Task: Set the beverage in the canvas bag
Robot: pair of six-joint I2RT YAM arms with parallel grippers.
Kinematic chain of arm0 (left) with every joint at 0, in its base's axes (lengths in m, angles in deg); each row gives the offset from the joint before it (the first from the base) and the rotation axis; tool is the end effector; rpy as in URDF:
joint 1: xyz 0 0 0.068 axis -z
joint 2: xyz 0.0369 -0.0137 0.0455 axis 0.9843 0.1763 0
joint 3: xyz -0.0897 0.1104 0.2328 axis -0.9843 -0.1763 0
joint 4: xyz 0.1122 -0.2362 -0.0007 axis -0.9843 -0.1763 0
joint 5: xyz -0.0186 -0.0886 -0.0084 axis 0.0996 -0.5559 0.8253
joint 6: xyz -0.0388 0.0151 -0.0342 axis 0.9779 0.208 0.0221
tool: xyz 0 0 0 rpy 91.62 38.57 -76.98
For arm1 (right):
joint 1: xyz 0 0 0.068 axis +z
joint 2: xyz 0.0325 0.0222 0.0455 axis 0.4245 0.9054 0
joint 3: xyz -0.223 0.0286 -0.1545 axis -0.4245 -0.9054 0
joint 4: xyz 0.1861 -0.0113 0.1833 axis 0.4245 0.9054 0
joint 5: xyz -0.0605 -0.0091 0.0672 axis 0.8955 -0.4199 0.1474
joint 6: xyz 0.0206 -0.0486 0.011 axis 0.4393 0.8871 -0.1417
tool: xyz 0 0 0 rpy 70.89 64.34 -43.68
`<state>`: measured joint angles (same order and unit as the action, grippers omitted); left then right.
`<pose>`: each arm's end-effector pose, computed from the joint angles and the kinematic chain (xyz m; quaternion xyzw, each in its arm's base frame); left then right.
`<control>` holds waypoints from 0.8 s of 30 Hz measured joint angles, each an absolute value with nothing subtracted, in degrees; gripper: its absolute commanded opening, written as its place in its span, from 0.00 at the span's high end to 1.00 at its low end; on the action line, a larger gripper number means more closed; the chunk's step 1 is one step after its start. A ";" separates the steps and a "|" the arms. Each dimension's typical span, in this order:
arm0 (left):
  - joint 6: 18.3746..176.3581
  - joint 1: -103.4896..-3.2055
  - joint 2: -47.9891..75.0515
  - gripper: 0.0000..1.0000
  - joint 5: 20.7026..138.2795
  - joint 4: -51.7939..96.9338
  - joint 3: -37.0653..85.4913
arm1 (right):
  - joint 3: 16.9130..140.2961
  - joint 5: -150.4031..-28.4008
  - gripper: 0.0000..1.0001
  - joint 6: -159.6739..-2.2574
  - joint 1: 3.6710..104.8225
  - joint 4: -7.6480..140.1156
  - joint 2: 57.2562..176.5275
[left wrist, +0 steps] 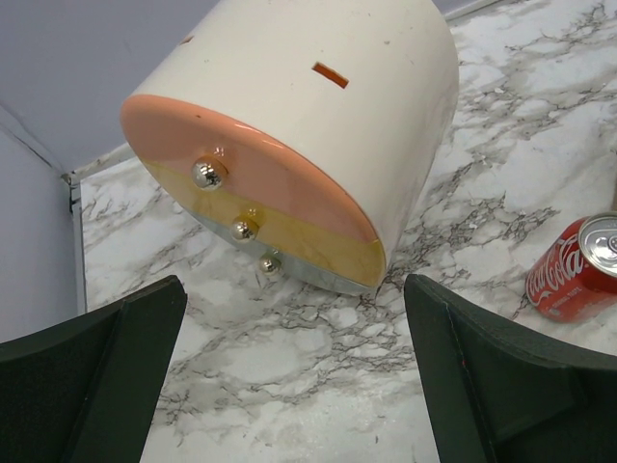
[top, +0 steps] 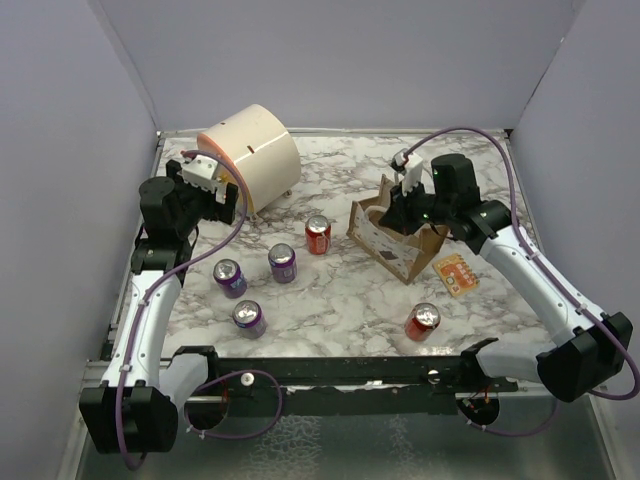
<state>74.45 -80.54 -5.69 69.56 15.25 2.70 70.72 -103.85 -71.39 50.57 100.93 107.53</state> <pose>0.2287 -0.0084 0.3488 0.1709 0.7479 -0.0551 0.6391 0.2367 0.1275 0.3393 -0.2957 0.8401 0.2525 0.3782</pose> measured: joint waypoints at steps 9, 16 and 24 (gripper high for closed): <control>74.04 -80.54 -5.28 0.01 69.12 15.28 1.71 | 69.27 -106.89 0.92 -80.87 53.59 95.53 107.53; 74.06 -80.54 -4.93 0.01 68.92 15.28 1.71 | 69.05 -107.17 0.82 -86.47 55.58 90.92 109.00; 74.06 -80.54 -4.93 0.01 68.68 15.28 1.71 | 69.14 -107.78 0.12 -84.83 56.21 89.15 110.46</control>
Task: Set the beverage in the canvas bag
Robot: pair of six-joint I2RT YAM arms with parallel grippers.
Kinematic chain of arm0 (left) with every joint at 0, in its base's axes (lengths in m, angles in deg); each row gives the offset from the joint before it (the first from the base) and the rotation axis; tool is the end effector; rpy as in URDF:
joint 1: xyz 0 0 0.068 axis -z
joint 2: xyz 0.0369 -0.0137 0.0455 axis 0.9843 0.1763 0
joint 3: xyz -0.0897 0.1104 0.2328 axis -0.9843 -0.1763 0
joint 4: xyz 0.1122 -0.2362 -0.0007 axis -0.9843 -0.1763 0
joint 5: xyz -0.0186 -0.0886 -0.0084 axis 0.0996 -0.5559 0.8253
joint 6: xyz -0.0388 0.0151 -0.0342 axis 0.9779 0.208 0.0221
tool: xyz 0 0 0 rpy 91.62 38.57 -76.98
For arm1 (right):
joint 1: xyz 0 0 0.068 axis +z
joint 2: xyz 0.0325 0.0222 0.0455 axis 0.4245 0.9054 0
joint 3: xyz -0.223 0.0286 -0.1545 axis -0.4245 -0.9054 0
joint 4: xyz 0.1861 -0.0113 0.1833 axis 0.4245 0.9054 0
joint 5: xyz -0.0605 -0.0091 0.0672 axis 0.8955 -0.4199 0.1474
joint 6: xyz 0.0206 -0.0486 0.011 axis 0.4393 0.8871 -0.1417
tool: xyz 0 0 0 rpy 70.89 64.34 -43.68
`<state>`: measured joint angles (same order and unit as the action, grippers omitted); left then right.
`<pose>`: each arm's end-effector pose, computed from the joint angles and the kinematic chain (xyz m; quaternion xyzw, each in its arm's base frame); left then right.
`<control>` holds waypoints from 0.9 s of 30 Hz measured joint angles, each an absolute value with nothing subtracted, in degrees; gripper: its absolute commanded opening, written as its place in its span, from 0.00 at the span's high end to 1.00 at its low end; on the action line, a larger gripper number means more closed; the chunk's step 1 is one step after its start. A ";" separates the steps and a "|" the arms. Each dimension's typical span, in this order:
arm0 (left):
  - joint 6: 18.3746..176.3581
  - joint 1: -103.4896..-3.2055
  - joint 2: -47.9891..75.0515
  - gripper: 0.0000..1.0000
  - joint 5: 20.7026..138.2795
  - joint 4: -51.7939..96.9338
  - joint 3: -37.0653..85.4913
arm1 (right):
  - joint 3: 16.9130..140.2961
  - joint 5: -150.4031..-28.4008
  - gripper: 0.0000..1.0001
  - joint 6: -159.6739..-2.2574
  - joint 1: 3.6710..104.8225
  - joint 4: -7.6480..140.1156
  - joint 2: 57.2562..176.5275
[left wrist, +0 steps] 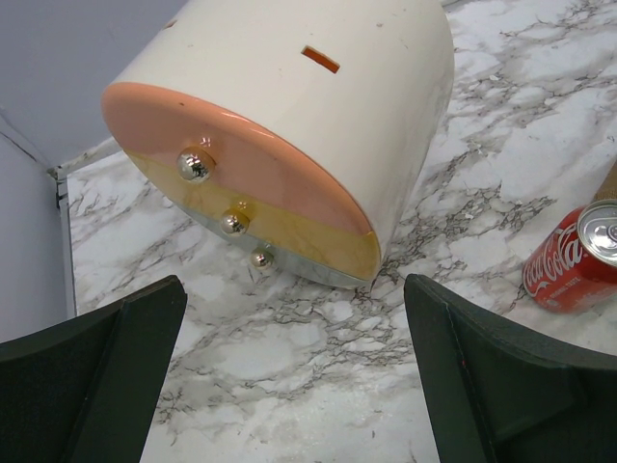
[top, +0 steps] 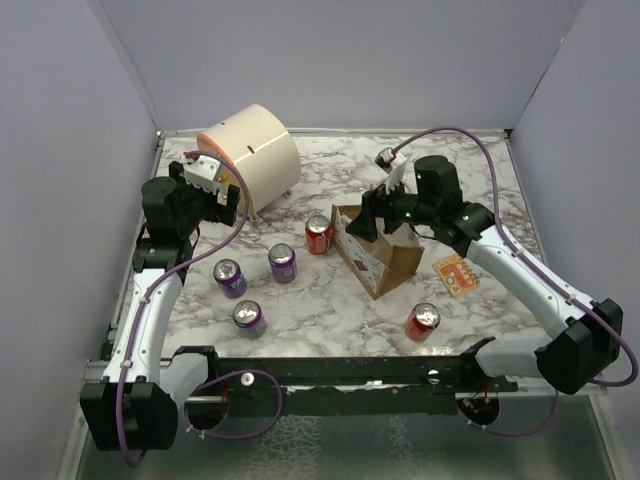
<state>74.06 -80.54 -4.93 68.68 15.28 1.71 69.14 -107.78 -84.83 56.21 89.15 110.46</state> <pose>0.2318 -0.0089 0.3400 0.1771 0.7554 -0.0617 0.6279 0.2413 0.1637 0.3351 -0.2584 0.8193 0.3524 0.3712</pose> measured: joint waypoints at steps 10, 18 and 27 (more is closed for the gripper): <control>73.99 -80.54 -4.95 0.01 68.68 15.28 1.71 | 69.23 -109.44 0.08 -67.50 56.26 95.35 101.83; 73.51 -80.54 -4.97 0.01 68.68 15.30 1.71 | 68.18 -109.01 0.02 -48.28 56.23 112.27 91.91; 73.16 -80.54 -4.97 0.01 68.68 15.30 1.71 | 60.75 -107.41 0.01 -36.92 54.35 129.87 85.94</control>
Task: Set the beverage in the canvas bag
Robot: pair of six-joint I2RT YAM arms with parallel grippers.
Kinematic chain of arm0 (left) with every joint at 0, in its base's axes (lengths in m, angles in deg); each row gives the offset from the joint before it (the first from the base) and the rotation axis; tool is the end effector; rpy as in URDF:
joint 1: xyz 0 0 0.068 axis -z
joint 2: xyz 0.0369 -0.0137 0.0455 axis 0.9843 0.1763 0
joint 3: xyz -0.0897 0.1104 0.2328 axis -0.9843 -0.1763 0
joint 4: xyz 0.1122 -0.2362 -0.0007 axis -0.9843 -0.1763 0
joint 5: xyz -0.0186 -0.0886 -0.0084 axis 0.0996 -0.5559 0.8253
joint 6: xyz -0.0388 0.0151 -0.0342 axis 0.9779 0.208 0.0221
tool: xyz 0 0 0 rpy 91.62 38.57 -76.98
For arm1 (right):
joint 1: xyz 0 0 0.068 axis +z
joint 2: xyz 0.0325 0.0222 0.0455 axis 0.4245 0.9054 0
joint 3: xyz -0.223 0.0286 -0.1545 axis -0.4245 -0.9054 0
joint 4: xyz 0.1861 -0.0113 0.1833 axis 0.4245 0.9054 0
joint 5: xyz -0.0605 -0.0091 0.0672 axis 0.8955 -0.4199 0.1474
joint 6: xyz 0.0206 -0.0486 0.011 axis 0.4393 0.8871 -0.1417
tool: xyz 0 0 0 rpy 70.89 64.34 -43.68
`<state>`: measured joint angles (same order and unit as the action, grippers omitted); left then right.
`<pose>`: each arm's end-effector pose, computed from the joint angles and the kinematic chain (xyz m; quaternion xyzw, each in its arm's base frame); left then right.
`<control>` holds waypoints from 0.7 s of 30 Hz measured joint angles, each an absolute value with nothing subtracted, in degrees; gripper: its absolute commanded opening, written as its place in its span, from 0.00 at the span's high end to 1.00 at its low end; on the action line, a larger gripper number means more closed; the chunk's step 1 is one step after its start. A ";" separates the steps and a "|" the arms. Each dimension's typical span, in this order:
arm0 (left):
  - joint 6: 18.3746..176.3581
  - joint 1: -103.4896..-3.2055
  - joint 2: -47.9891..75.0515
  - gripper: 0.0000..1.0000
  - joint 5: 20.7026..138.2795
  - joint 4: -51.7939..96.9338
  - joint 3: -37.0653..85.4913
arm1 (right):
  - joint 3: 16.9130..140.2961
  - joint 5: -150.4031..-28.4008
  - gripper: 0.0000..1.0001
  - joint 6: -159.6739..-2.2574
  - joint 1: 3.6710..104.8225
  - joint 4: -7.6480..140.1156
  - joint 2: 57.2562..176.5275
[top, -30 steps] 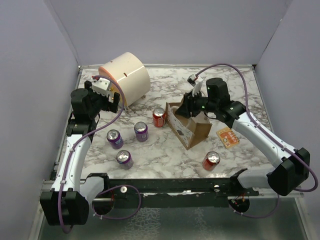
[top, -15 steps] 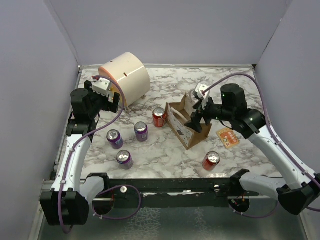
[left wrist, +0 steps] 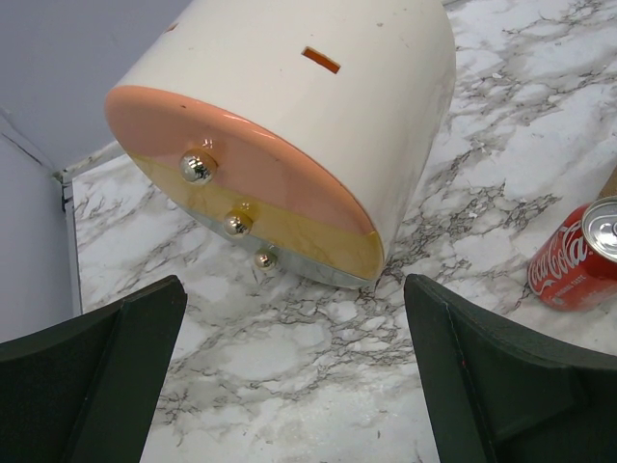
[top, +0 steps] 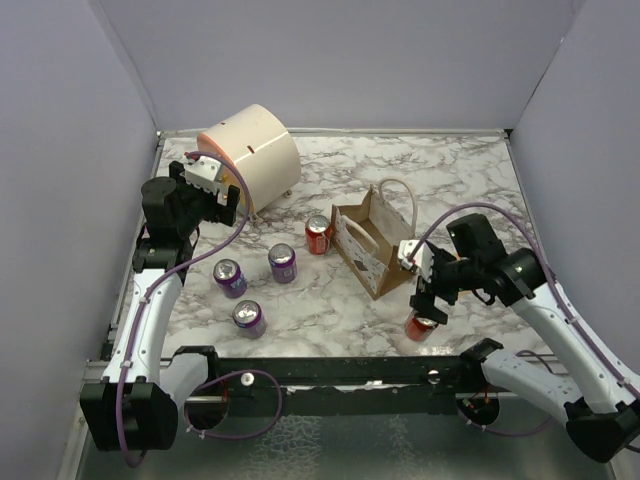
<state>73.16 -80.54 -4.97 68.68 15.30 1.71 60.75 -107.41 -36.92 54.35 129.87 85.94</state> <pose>0.2317 -0.0089 0.3402 0.1831 0.7537 -0.0566 0.6287 0.1181 0.0837 0.3196 -0.5652 0.7462 0.1926 0.2944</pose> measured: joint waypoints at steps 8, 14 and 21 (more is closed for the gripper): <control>72.68 -80.54 -4.80 0.01 68.68 15.30 1.71 | 53.06 -104.70 0.00 -34.23 54.35 135.13 89.20; 72.25 -80.54 -4.75 0.01 68.68 15.30 1.71 | 51.00 -102.27 0.02 -33.22 54.35 134.54 92.54; 72.03 -80.54 -4.75 0.01 68.70 15.36 0.99 | 47.35 -100.70 0.19 -31.37 54.35 132.31 97.61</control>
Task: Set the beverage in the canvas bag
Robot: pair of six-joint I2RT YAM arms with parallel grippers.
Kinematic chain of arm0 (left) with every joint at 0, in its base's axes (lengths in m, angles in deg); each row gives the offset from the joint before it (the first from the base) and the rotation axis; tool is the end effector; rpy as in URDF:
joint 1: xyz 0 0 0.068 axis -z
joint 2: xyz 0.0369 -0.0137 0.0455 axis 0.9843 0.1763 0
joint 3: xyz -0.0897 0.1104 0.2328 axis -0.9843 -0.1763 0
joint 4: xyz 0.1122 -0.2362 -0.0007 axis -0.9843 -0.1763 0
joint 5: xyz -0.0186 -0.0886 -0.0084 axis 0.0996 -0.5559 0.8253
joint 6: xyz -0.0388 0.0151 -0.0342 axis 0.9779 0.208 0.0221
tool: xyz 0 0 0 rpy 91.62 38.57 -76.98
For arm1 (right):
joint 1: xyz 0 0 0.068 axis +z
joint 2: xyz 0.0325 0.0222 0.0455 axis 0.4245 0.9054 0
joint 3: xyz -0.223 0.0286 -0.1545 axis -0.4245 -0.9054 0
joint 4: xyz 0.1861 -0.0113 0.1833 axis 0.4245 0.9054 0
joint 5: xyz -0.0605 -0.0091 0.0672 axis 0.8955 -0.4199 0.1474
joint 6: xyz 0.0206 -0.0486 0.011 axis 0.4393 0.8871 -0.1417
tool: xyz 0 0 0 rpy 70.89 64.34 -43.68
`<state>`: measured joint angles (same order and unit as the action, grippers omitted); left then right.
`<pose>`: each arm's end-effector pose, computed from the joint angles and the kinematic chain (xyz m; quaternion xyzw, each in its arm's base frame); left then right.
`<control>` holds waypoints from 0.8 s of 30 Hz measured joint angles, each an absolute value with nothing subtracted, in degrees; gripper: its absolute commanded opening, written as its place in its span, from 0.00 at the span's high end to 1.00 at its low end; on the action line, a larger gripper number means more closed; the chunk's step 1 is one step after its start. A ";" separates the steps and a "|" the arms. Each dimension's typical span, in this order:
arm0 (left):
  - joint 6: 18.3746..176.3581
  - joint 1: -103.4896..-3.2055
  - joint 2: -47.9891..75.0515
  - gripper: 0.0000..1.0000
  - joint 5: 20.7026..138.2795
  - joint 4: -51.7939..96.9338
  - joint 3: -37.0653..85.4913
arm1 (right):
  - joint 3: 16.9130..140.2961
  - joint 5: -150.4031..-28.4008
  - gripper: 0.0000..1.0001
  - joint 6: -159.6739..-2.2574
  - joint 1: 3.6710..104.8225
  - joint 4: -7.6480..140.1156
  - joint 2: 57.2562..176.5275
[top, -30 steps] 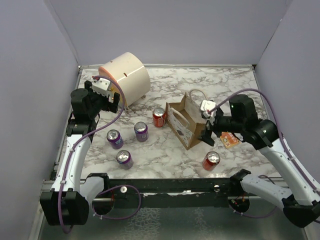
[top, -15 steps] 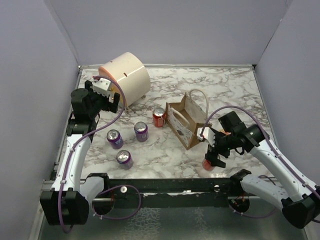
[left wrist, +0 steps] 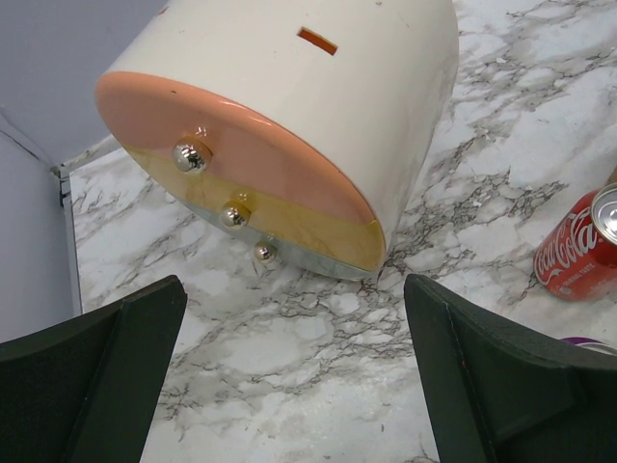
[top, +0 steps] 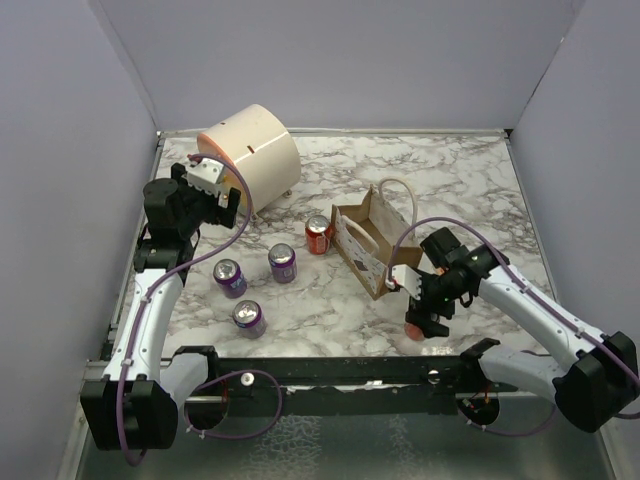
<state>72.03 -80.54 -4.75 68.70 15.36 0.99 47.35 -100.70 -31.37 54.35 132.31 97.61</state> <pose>0.2326 -0.0088 0.3350 0.1900 0.7566 -0.0518 0.6235 0.1323 0.0872 0.2230 -0.5859 0.7919 0.1572 0.0698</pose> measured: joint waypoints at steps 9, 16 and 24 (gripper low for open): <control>71.70 -80.54 -4.75 0.01 68.68 15.73 -0.58 | 47.22 -102.30 0.35 -29.62 54.35 130.91 95.67; 71.70 -80.54 -4.75 0.01 68.68 16.08 -0.62 | 47.24 -103.28 0.70 -28.37 54.35 130.74 94.14; 71.77 -80.32 -1.89 0.01 67.57 15.25 1.30 | 55.66 -103.93 0.81 -31.15 54.35 132.29 87.54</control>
